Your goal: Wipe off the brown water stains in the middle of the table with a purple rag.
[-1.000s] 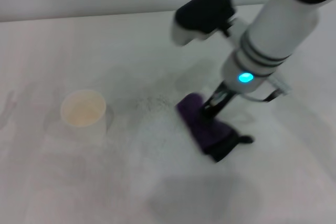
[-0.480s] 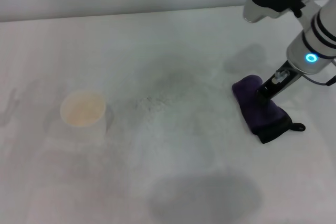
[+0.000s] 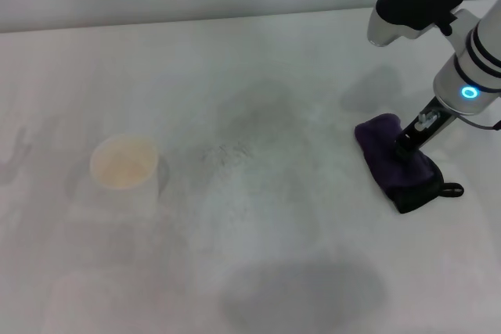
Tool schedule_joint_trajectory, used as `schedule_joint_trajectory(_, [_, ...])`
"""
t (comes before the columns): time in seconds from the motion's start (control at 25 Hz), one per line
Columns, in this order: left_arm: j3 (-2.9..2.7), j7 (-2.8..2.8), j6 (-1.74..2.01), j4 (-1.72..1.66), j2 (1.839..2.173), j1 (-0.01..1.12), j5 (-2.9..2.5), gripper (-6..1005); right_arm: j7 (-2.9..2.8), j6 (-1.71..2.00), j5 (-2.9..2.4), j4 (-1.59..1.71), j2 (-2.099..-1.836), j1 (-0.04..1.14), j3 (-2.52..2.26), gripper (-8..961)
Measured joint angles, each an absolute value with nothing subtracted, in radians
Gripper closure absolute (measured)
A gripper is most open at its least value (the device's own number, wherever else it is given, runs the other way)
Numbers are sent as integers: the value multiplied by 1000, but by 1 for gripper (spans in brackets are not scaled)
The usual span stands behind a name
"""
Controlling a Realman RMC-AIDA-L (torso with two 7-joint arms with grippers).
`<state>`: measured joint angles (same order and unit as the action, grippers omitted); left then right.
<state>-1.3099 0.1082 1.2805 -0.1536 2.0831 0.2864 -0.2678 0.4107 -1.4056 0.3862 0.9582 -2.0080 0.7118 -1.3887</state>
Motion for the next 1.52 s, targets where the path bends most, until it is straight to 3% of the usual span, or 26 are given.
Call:
schedule_joint_trajectory(0.28, [-1308, 108, 1276, -144, 2082, 302, -241, 120, 470, -1417, 389, 970, -2007, 707, -1267, 792])
schedule_joint_trajectory(0.48, [-1308, 107, 1276, -146, 2082, 306, -240, 120, 510, -1432, 385, 1019, -2001, 690, -1181, 569])
schedule_joint_trajectory(0.92, [-1308, 109, 1276, -141, 2083, 314, -201, 120, 719, -1340, 452, 1071, -2006, 619, -865, 569])
schedule_joint_trajectory(1.52, [-1314, 114, 1256, -97, 2089, 341, -49, 119, 1224, -933, 1045, 897, -2000, 457, -674, 569])
